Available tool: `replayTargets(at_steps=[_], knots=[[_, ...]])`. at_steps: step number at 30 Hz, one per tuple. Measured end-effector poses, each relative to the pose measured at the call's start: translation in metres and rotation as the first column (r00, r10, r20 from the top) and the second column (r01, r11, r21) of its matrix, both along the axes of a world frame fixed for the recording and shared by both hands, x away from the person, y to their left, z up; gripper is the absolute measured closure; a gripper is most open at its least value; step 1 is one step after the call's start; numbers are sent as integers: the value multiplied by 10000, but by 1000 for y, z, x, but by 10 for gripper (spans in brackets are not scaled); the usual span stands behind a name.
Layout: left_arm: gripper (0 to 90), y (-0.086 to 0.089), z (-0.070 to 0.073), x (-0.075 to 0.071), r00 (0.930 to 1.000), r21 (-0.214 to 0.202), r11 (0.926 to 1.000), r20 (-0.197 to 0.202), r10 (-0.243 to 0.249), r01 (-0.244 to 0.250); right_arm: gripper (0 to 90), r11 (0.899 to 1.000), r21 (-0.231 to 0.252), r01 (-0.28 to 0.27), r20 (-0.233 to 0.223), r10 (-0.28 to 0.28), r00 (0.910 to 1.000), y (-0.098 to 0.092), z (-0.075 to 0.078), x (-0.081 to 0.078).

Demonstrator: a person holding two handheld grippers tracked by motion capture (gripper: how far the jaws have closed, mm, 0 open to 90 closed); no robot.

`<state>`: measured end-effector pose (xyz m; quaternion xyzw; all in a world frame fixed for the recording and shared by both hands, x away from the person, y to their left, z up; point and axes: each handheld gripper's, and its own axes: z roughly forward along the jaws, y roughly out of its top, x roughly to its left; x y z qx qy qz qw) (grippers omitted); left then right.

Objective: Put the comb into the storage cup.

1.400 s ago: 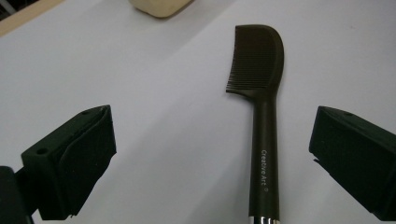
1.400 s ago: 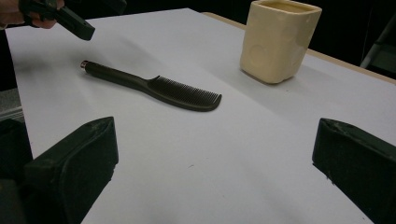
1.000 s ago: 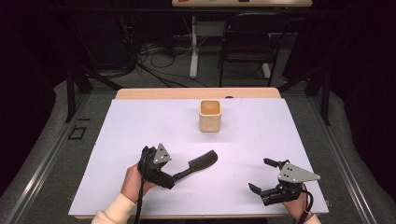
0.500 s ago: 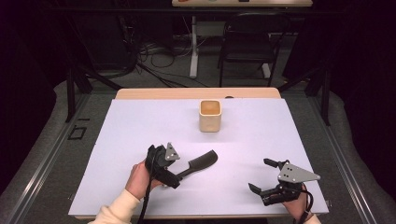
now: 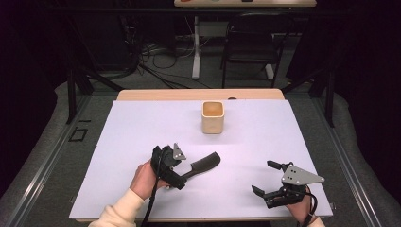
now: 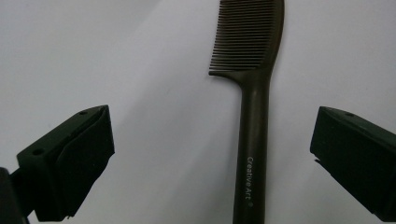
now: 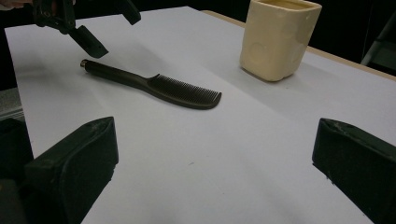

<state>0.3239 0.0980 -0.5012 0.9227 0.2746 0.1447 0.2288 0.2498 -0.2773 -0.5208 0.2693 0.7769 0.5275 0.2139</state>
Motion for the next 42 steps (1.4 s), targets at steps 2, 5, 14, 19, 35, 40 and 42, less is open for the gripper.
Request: replayTargets(at_steps=[2, 5, 14, 19, 35, 40, 42], knots=[[0, -2, 1, 1, 10000, 93, 10000, -35, -8, 8, 0, 10000, 35, 16, 4, -16, 10000, 0, 0, 0], [0, -5, 1, 3, 9998, 219, 9998, -186, 7, -2, 0, 10000, 27, 6, -34, -6, 10000, 0, 0, 1], [44, -18, -8, 7, 9951, 777, 9968, -982, -128, 205, 0, 10000, 17, -27, -68, 27, 10000, 0, 0, 1], [153, -25, -12, 9, 9906, 944, 9951, -1362, -154, 285, 0, 10000, 42, -43, -71, 44, 10000, 0, -1, 1], [473, -39, -14, 19, 9651, 1371, 9874, -2586, -413, 790, 0, 10000, 46, -70, -90, 71, 9999, 0, -1, 1], [524, -41, -16, 23, 9582, 1409, 9866, -2834, -392, 820, 0, 10000, 28, -85, -151, 86, 9998, 0, -1, 1], [526, -40, -16, 25, 9547, 1377, 9871, -2952, -383, 822, 0, 9999, 28, -107, -117, 108, 9999, 0, -1, 1]])
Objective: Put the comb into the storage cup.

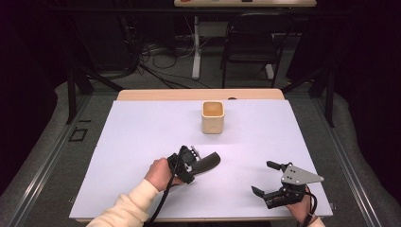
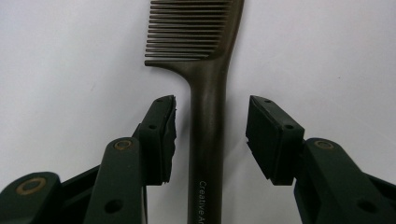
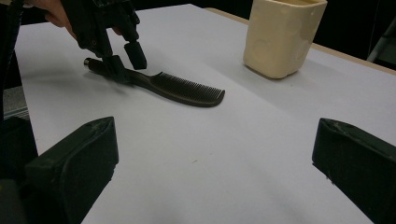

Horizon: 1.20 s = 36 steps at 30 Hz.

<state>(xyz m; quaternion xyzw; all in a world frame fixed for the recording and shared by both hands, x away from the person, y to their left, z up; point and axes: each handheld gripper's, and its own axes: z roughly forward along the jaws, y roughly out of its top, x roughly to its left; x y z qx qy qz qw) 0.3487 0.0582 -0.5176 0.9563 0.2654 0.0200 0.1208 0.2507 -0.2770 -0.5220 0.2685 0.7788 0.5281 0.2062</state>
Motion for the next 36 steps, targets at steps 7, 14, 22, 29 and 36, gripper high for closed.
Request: replayTargets(at_steps=[7, 14, 22, 29, 36], knots=[[627, 0, -5, 4, 9992, 105, 9999, -366, 129, -125, 0, 10000, -2, 11, -10, -11, 10000, -1, 1, -1], [657, 1, -7, 6, 9983, 205, 9994, -505, 298, -288, 0, 10000, 20, -2, -42, 2, 10000, -1, 0, -1], [709, -6, -7, 5, 9985, 712, 9970, -419, 345, -315, 0, 9999, 94, 37, -101, -36, 9999, -1, 0, -1], [724, -10, -6, 3, 9992, 1056, 9942, -320, 225, -190, 0, 9999, 58, 100, -158, -99, 9998, -3, -1, 1], [726, -6, -3, 2, 9997, 816, 9966, -185, 158, -143, 1, 9999, 80, 81, -148, -80, 9999, -3, 0, 1]])
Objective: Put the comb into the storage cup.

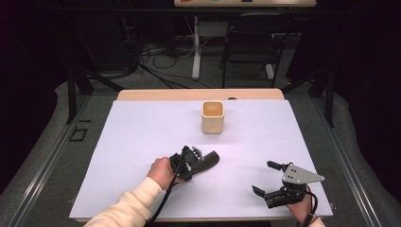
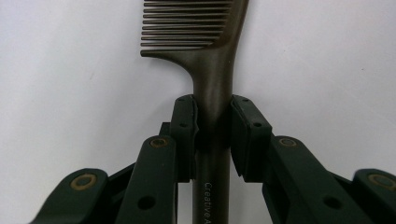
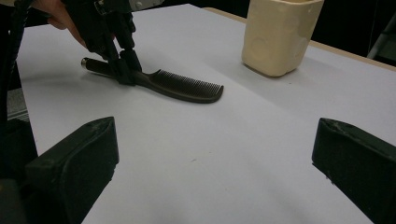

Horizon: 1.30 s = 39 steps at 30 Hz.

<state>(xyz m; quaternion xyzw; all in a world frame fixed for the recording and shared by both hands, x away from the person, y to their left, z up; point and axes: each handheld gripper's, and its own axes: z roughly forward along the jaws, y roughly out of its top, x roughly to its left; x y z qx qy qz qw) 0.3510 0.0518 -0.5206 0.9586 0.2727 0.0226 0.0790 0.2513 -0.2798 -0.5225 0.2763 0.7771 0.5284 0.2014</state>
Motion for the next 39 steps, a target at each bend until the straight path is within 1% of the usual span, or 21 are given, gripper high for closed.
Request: replayTargets(at_steps=[1, 3, 4, 8, 10, 14, 15, 17, 19, 20, 21, 22, 23, 26, 28, 31, 34, 35, 36, 37, 39], knots=[[726, 0, 1, 0, 9999, -27, 10000, 108, -25, 26, 1, 10000, 16, 16, -3, -16, 10000, 0, 0, 0], [727, 0, 3, -2, 9997, -110, 9999, 191, -130, 132, 1, 10000, 51, 43, -20, -43, 10000, -1, 0, 0], [727, 0, 4, -2, 9997, -120, 9998, 163, -174, 175, 1, 10000, 51, 43, -20, -43, 10000, -1, 0, 0], [727, 0, 8, -4, 9991, -359, 9989, 313, -280, 291, 1, 10000, 38, 45, -4, -45, 10000, 0, 0, 0], [727, 0, 11, -5, 9988, -351, 9988, 362, -342, 355, 1, 10000, 60, 53, -14, -53, 10000, 0, 0, 0], [727, 1, 16, -8, 9978, -550, 9975, 506, -419, 447, 1, 10000, 33, 58, -25, -58, 10000, -1, 0, 0], [727, 2, 16, -9, 9974, -662, 9969, 600, -392, 432, 1, 10000, 4, 53, -25, -53, 10000, 0, 0, 0], [727, 5, 18, -9, 9973, -749, 9963, 631, -365, 412, 1, 10000, -19, 42, -15, -42, 10000, 0, 0, 0], [727, 8, 19, -8, 9972, -957, 9949, 701, -249, 316, 1, 10000, -40, 54, -63, -55, 10000, 0, 0, 0], [727, 9, 19, -9, 9974, -954, 9950, 686, -227, 292, 1, 10000, -33, 66, -59, -66, 10000, 0, 0, 0], [727, 11, 19, -9, 9966, -998, 9946, 796, -206, 285, 1, 10000, -15, 52, -49, -52, 10000, 0, -1, 0], [727, 12, 18, -9, 9971, -1033, 9944, 745, -127, 204, 1, 10000, -15, 52, -49, -52, 10000, 0, -1, 0], [727, 13, 18, -9, 9968, -1010, 9946, 783, -145, 224, 1, 10000, -67, 53, -39, -53, 10000, 0, 0, 0], [727, 16, 20, -11, 9954, -1175, 9928, 949, -124, 236, 1, 9999, -97, 68, -58, -69, 10000, 0, -1, 0], [727, 17, 20, -10, 9943, -1361, 9905, 1062, -53, 198, 1, 9999, -106, 103, -88, -104, 9999, 0, -1, 0], [727, 19, 21, -9, 9929, -1450, 9893, 1190, -14, 187, 1, 9999, -111, 114, -72, -114, 9999, 0, -1, 1], [727, 22, 23, -9, 9903, -1700, 9853, 1385, 66, 172, 1, 9999, -46, 145, -89, -145, 9999, 1, -2, 1], [727, 24, 24, -10, 9900, -1860, 9824, 1408, 127, 138, 1, 9999, -50, 158, -83, -159, 9998, 1, -2, 2], [727, 25, 24, -10, 9898, -1927, 9811, 1419, 127, 150, 1, 9998, -80, 175, -120, -176, 9998, 1, -2, 2], [727, 27, 24, -11, 9892, -2064, 9784, 1449, 243, 62, 1, 9998, -89, 178, -119, -180, 9998, 1, -2, 2], [727, 29, 25, -10, 9880, -2076, 9782, 1525, 258, 65, 1, 9998, -81, 169, -71, -169, 9998, 1, -2, 1]])
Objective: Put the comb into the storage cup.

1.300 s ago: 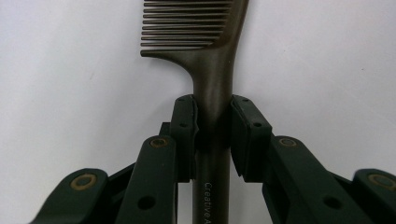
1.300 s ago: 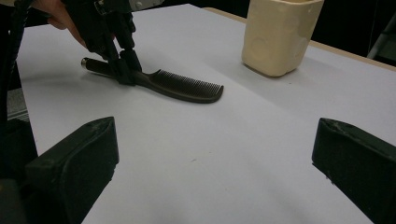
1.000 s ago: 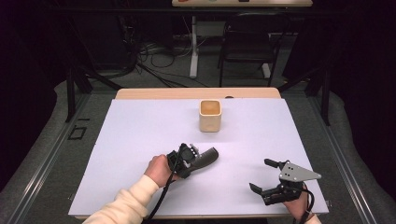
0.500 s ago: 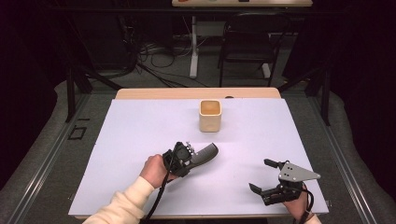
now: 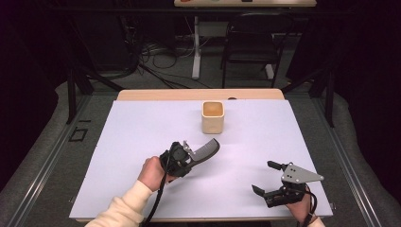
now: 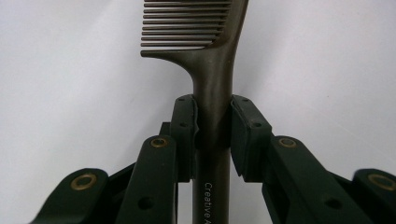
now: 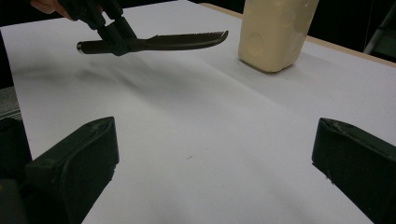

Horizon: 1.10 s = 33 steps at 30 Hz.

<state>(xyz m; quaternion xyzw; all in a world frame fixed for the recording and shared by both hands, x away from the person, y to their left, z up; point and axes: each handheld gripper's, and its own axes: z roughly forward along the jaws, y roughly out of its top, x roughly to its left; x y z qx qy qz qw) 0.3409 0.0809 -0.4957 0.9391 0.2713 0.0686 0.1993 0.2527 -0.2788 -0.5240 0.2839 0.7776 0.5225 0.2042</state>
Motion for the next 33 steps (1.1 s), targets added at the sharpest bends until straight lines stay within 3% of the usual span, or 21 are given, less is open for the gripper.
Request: replayTargets(at_steps=[16, 33], knots=[[728, 17, 5, 2, 9957, -1114, 9930, 788, 488, -398, 1, 9999, -97, 88, -159, -89, 9998, 0, -1, 1], [728, 30, 7, 7, 9859, -1689, 9827, 1352, 989, -754, 1, 9999, -127, 94, -184, -96, 9998, 0, -1, 1]])
